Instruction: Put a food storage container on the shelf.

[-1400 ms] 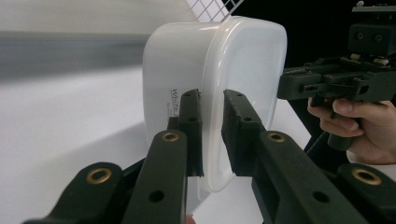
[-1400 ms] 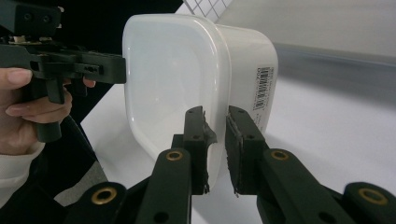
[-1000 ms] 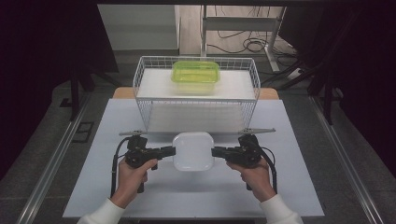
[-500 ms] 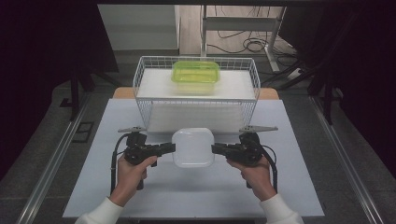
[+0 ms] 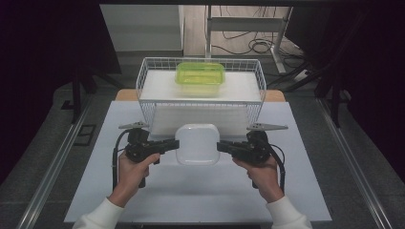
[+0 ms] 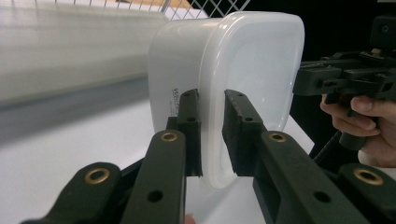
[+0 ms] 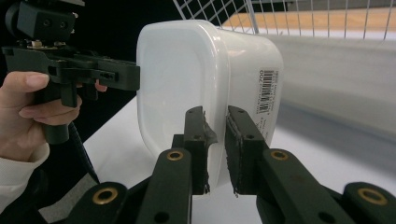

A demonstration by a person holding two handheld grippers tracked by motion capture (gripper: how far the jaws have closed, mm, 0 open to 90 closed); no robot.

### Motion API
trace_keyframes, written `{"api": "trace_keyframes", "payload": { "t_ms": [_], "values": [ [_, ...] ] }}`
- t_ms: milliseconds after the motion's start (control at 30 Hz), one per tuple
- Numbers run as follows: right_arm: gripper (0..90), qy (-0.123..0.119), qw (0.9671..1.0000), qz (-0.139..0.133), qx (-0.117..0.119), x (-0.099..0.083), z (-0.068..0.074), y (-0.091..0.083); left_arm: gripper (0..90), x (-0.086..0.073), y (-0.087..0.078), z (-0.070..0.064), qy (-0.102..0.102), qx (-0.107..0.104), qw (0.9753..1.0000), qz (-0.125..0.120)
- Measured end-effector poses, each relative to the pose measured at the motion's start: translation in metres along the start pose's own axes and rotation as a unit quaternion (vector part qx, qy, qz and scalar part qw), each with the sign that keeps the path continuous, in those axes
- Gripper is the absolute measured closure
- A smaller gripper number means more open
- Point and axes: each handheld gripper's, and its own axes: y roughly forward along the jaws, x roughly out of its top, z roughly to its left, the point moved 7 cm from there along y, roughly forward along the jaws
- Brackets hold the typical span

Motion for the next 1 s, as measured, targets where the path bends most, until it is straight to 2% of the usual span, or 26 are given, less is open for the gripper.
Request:
{"api": "trace_keyframes", "payload": {
  "t_ms": [133, 200, 300, 500, 833, 1000],
  "values": [
    [78.8, -0.006, 1.0, -0.008, -0.001, 0.009, 0.001, -0.002, 77.3, 0.011, -0.003, -0.003, 0.008, -0.002, 1.0, -0.003],
    [78.8, -0.007, 0.9999, -0.015, 0.002, 0.019, 0.002, -0.004, 77.4, 0.022, -0.006, -0.004, 0.016, -0.005, 0.9998, -0.007],
    [78.8, -0.008, 0.9998, -0.017, 0.003, 0.025, 0.001, -0.005, 77.4, 0.029, -0.007, -0.005, 0.015, -0.005, 0.9998, -0.011],
    [78.7, -0.02, 0.9993, -0.03, 0.002, 0.049, 0.006, -0.01, 77.5, 0.052, -0.013, -0.01, 0.024, -0.005, 0.9994, -0.026],
    [78.7, -0.035, 0.9985, -0.043, 0.0, 0.075, 0.011, -0.017, 77.3, 0.076, -0.018, -0.018, 0.037, 0.002, 0.9986, -0.039],
    [78.6, -0.042, 0.9981, -0.045, -0.003, 0.084, 0.009, -0.018, 77.3, 0.085, -0.017, -0.019, 0.04, 0.005, 0.9984, -0.041]
  ]
}}
